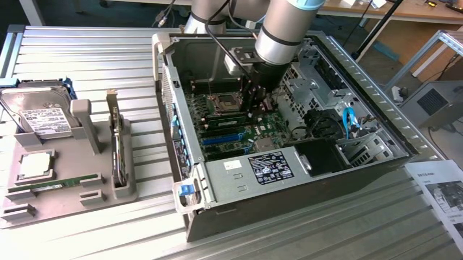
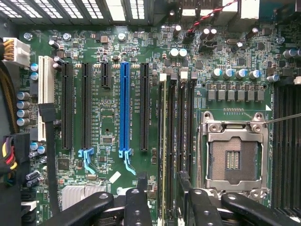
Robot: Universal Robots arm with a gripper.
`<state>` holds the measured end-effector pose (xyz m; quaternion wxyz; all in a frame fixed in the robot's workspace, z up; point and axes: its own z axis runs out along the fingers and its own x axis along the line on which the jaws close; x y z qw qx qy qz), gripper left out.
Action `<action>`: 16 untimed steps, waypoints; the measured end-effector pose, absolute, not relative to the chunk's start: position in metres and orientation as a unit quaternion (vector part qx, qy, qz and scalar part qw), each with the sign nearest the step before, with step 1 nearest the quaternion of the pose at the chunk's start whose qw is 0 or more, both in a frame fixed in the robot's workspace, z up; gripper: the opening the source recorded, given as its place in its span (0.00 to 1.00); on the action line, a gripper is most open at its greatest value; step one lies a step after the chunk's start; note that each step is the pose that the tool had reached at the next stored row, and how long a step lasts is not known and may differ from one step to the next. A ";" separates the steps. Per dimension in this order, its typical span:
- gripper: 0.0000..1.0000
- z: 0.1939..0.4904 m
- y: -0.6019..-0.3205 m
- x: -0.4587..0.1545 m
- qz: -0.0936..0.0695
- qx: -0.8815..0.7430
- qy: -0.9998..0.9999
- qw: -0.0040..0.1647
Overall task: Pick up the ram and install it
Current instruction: 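Insert the ram into the slot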
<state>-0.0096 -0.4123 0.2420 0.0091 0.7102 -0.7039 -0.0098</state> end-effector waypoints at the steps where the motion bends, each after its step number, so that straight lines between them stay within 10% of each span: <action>1: 0.38 0.245 -0.412 -0.010 -0.009 0.710 -0.704 0.010; 16: 0.38 0.267 -0.411 -0.010 0.000 0.710 -0.704 0.019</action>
